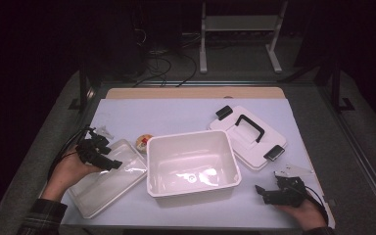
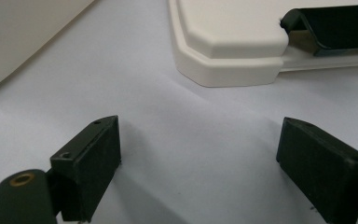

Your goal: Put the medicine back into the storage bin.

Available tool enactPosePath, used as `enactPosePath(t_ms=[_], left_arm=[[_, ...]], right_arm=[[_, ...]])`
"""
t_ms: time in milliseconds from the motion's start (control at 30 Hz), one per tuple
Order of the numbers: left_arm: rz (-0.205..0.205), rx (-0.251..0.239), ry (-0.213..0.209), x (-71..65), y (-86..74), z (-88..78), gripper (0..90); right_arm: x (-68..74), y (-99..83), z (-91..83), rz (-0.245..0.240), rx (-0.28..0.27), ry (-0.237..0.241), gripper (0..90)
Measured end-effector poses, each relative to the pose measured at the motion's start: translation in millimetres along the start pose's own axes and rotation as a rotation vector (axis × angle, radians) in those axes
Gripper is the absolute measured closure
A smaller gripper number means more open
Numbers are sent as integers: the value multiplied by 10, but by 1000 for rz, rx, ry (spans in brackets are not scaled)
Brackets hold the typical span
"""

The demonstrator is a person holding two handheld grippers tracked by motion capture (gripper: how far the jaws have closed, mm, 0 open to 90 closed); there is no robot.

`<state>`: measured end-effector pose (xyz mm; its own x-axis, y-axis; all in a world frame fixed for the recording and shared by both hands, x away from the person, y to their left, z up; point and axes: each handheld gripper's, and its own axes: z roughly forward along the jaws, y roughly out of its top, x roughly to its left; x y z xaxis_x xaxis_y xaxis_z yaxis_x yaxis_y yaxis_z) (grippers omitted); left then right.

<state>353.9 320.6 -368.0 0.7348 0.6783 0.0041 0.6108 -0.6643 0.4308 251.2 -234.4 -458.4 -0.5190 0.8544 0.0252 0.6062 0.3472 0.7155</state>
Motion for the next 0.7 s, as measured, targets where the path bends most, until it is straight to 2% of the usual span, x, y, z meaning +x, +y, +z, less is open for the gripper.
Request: enactPosePath(t_ms=[533,700], left_arm=[[51,-23,2,-4,520,16,228],[68,-21,1,-15,691,78,202]], right_arm=[[-1,0,0,1,0,1,129],[-1,0,1,2,-1,1,129]])
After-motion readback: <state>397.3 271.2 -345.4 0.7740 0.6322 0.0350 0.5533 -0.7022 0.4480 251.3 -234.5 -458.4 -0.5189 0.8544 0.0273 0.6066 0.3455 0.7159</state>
